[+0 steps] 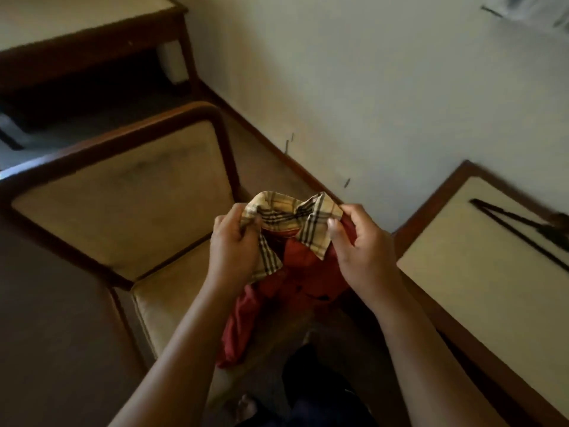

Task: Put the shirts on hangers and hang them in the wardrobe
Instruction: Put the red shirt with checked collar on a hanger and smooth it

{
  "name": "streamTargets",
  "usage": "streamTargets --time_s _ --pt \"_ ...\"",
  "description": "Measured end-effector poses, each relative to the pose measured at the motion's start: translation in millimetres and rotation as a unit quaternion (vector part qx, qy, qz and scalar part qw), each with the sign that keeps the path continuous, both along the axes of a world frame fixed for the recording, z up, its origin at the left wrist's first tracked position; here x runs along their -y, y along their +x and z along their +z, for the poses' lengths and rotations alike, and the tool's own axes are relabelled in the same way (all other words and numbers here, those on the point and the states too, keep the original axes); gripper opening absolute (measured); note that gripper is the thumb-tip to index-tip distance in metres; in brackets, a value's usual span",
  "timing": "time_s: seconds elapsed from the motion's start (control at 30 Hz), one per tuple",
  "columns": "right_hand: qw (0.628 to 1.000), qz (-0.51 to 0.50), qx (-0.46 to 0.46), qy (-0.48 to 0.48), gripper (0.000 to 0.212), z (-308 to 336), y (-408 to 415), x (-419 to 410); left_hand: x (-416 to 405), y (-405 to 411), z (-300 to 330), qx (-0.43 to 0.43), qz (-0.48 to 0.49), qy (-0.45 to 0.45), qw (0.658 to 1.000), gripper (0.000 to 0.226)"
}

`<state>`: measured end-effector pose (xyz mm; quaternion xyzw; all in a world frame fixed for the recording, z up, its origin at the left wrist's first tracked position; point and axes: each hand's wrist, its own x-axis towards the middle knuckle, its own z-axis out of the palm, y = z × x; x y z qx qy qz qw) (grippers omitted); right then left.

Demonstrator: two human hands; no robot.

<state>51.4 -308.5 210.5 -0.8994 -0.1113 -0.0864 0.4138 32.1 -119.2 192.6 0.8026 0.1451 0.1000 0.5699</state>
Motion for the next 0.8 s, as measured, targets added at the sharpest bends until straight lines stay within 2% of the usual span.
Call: streamTargets --time_s 0.07,0.2,0.3,0.33,0.37,0.4,0.43,0.47,0.5,0.53,0.57,0.63,0.7,0.8 --pt "0.999 -0.048 0.015 0.004 0.025 10.3 -10.1 31.6 29.5 7.1 10.0 0.023 -0.021 0.062 0.998 0.020" --pt "0.988 -0.149 0.033 0.011 0.021 22.6 -23.4 93.4 98.7 22.2 36.1 0.093 -0.101 0.079 0.987 0.013" --pt "0.979 -0.195 0.044 0.026 0.018 30.6 -30.3 146.0 152.2 36.2 49.8 0.071 -0.165 0.088 0.980 0.010" --pt "0.977 -0.206 0.045 0.028 0.017 33.9 -33.9 166.2 172.1 38.6 54.6 0.047 -0.200 0.044 0.978 0.015" --pt "0.974 -0.220 0.046 0.030 0.017 37.8 -37.3 187.2 192.3 40.5 59.8 0.016 -0.244 -0.055 0.968 0.019" --pt "0.970 -0.236 0.044 0.035 0.016 42.1 -41.4 208.1 210.7 43.4 63.1 -0.021 -0.290 -0.189 0.938 0.023" --pt "0.966 -0.252 0.035 0.043 0.015 46.4 -46.9 230.9 229.3 45.3 66.9 -0.061 -0.329 -0.320 0.886 0.028" --pt "0.963 -0.265 0.019 0.053 0.014 51.0 -53.0 254.5 246.4 47.5 68.1 -0.090 -0.352 -0.410 0.837 0.036" --pt "0.959 -0.277 -0.006 0.065 0.013 55.5 -61.1 277.6 262.4 49.1 68.4 -0.110 -0.373 -0.449 0.804 0.045" --pt "0.955 -0.284 -0.032 0.078 0.012 59.3 -70.3 301.0 278.8 50.8 68.2 -0.122 -0.392 -0.444 0.796 0.053" --pt "0.953 -0.282 -0.054 0.101 0.011 63.6 -80.4 323.2 295.0 53.2 66.5 -0.122 -0.406 -0.412 0.807 0.056" --pt "0.944 -0.260 -0.089 0.185 0.015 72.8 -99.6 360.0 327.7 57.9 61.7 -0.103 -0.420 -0.281 0.857 0.053" --pt "0.932 -0.256 -0.104 0.234 0.027 74.6 -112.3 387.6 355.7 59.7 57.5 -0.048 -0.430 -0.121 0.893 0.047" --pt "0.935 -0.288 -0.124 0.163 0.034 63.5 -117.0 414.0 385.8 63.2 43.7 0.028 -0.419 0.107 0.901 0.029"
